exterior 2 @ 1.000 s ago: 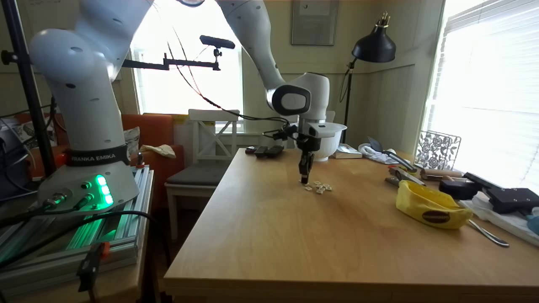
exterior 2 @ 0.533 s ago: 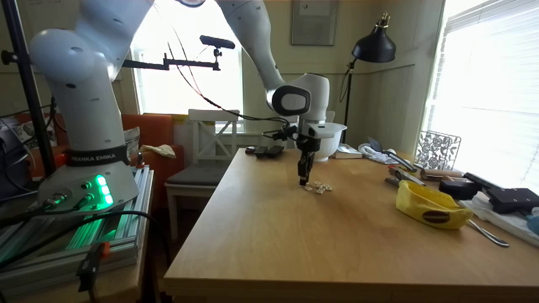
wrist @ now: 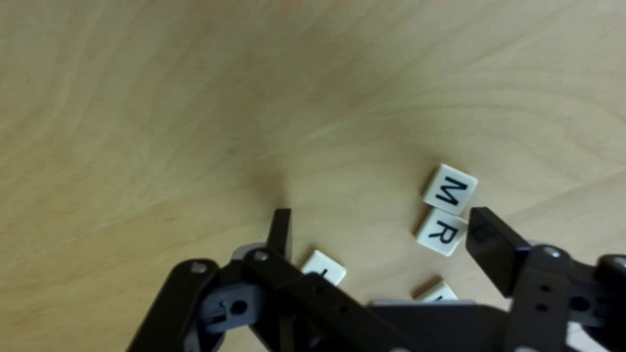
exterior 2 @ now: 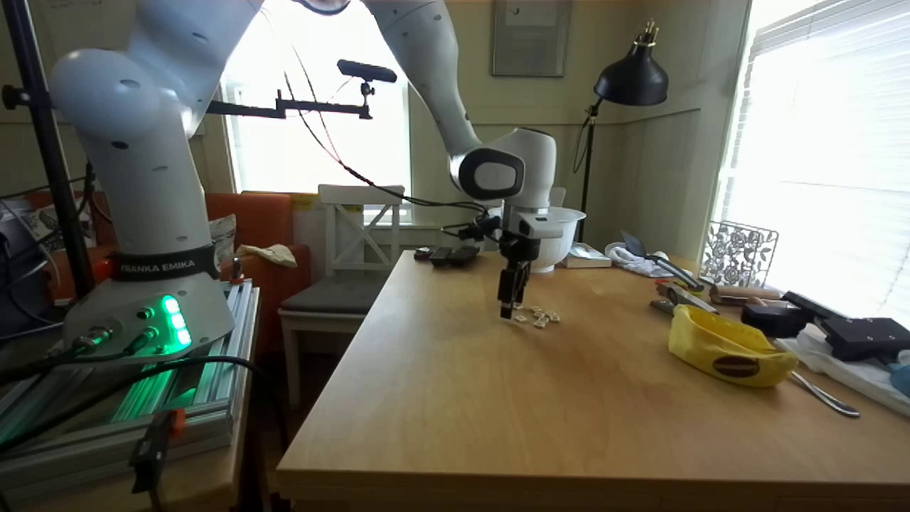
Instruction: Move two block letters to the left
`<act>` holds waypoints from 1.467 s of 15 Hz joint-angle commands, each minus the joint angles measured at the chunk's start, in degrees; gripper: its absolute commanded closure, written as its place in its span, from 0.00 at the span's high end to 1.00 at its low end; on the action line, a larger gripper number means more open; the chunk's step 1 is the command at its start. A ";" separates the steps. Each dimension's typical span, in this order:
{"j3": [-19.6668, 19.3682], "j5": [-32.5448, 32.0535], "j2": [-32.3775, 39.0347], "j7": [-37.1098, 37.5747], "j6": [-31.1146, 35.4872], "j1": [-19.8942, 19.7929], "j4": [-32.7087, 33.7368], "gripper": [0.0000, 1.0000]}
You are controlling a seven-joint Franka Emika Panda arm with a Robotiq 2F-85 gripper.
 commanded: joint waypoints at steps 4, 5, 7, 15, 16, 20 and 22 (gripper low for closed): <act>-1.07 0.74 0.88 1.10 -1.23 0.95 1.27 1.00; -1.25 0.60 0.85 1.25 -1.23 1.04 1.27 1.00; -1.83 0.10 0.81 1.61 -1.20 1.36 1.26 1.00; -3.41 -1.06 1.45 1.61 -1.72 2.60 1.38 1.00; -3.52 -1.17 1.58 1.62 -1.79 2.74 1.39 1.00; -3.90 -1.56 1.84 1.33 -1.69 3.15 1.38 1.00; -3.98 -1.81 1.77 1.10 -1.55 3.25 1.23 1.00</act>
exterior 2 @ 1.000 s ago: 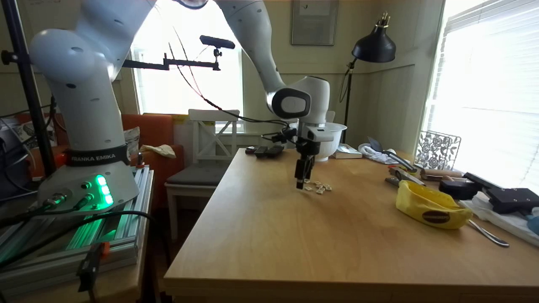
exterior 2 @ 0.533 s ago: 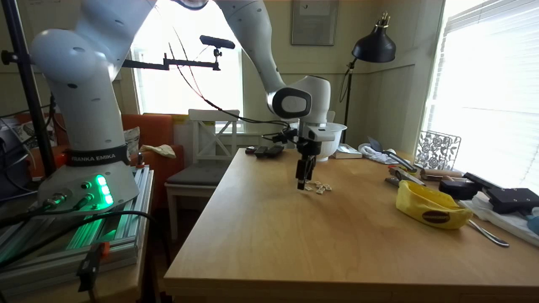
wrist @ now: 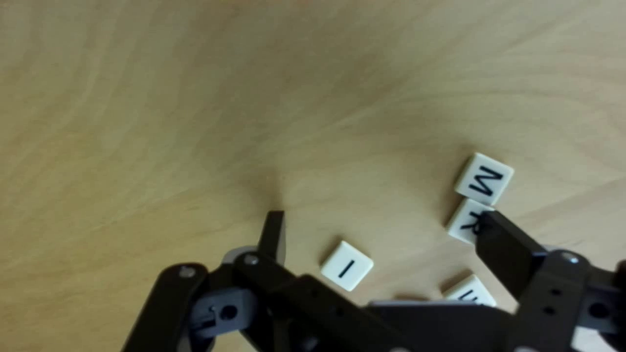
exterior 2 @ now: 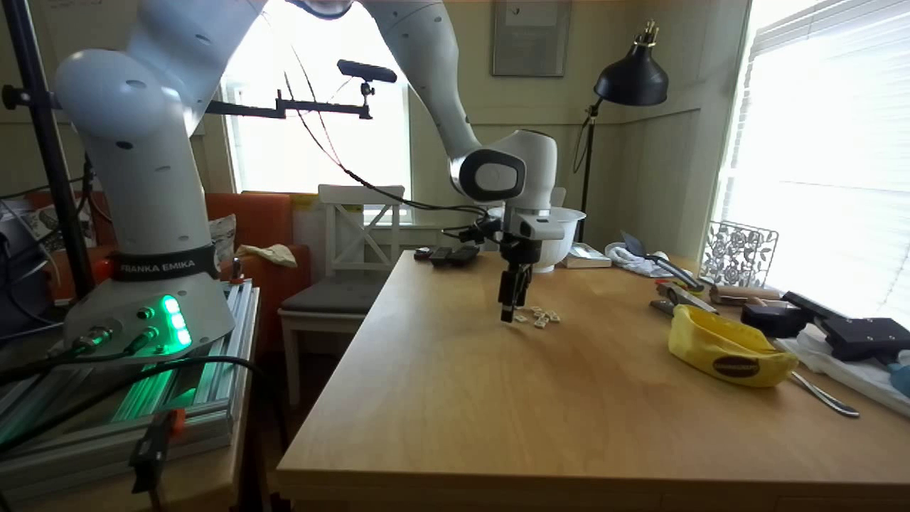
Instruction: Move two block letters to the left
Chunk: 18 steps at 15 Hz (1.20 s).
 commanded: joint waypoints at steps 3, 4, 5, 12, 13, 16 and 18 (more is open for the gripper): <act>-1.06 -1.58 1.08 0.53 -1.02 1.11 0.95 1.00; -1.09 -1.66 1.04 0.47 -1.00 1.16 0.87 1.00; -1.15 -1.80 0.97 0.36 -0.96 1.21 0.75 1.00; -1.51 -2.65 0.86 0.11 -0.57 1.39 0.43 1.00; -1.50 -2.71 0.84 0.04 -0.55 1.40 0.39 1.00; -1.56 -2.78 0.82 -0.10 -0.55 1.46 0.35 1.00; -1.67 -2.96 0.83 -0.16 -0.72 1.58 0.35 1.00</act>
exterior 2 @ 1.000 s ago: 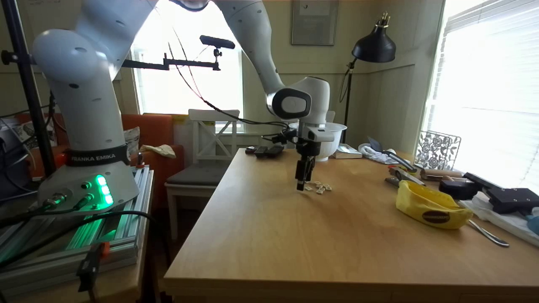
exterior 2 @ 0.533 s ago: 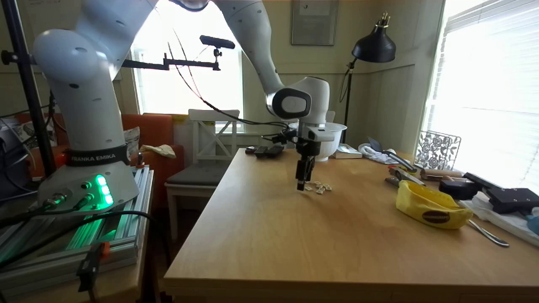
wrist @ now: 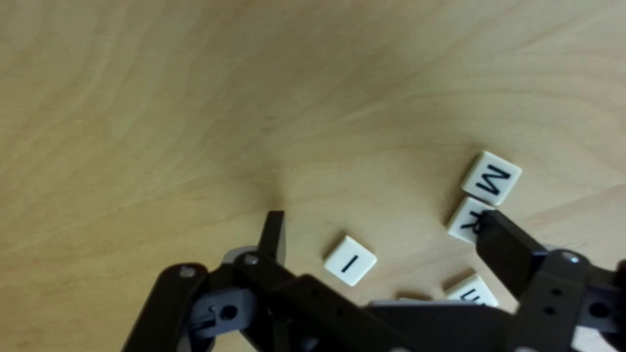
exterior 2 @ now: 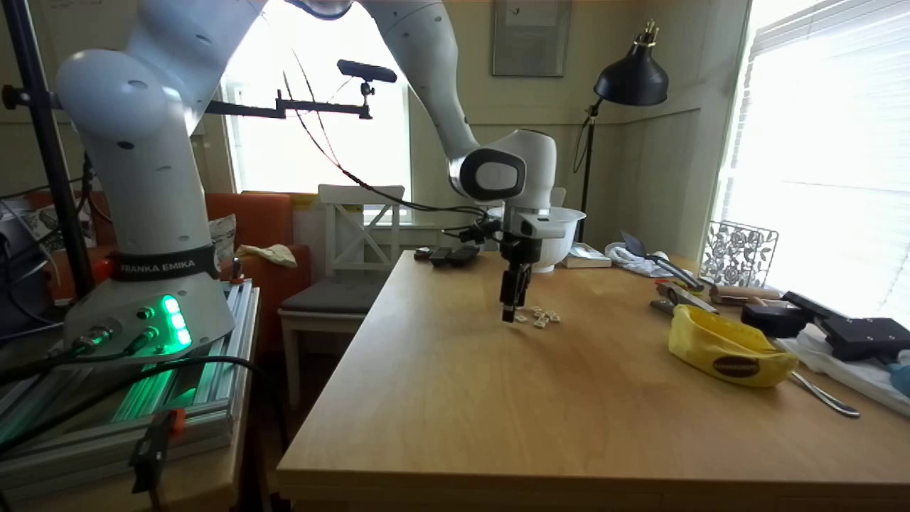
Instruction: Move two block letters to the left
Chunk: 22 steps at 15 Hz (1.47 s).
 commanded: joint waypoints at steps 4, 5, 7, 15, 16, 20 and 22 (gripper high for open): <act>-0.77 -1.64 0.62 -0.22 -1.07 0.77 0.28 1.00; -0.73 -1.55 0.47 -0.30 -1.02 0.74 0.21 1.00; -0.77 -1.39 -0.18 -0.42 -0.72 0.68 -0.17 1.00; -1.23 -1.41 -1.78 -1.03 -0.16 0.56 -1.07 1.00; -1.18 -1.36 -1.95 -1.16 -0.16 0.52 -1.13 1.00; -0.84 -1.52 -2.55 -2.41 -0.16 0.34 -1.35 1.00; -0.45 -1.91 -2.87 -4.58 -0.37 0.02 -1.43 1.00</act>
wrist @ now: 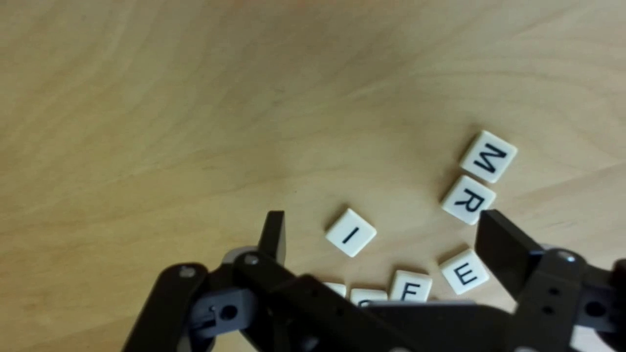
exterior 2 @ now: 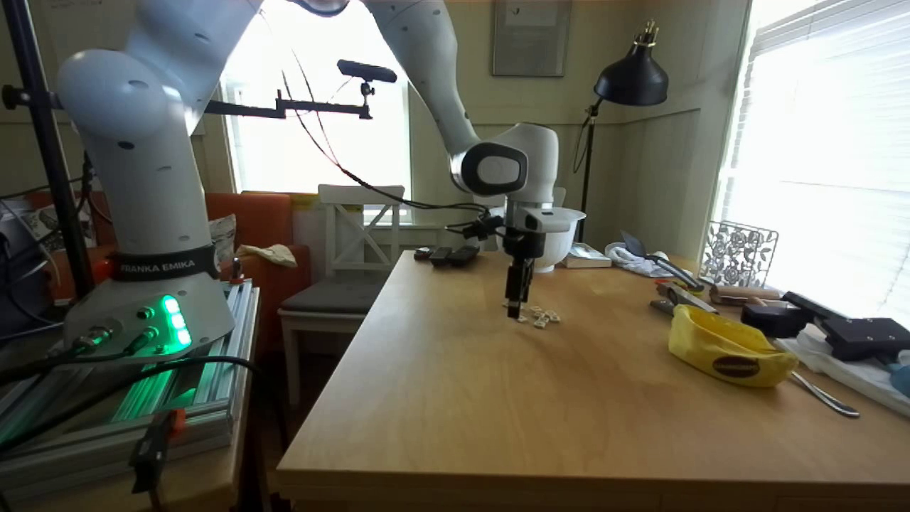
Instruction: Move two block letters to the left
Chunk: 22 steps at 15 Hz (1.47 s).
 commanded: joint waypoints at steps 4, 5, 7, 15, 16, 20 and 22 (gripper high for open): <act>0.18 -4.74 -2.10 -6.46 -0.33 0.34 -1.26 1.00; 0.49 -5.29 -2.37 -7.70 -0.52 0.20 -1.24 1.00; 1.12 -6.41 -3.00 -9.99 -0.56 0.04 -1.33 1.00; 4.52 -8.61 -6.60 -20.88 -2.56 -1.44 -2.18 1.00; 4.70 -8.86 -7.06 -21.86 -2.98 -1.45 -2.23 1.00; 4.60 -10.98 -8.79 -23.94 -4.01 -1.00 -2.51 1.00; 4.79 -11.89 -9.71 -24.89 -4.44 -1.06 -2.73 1.00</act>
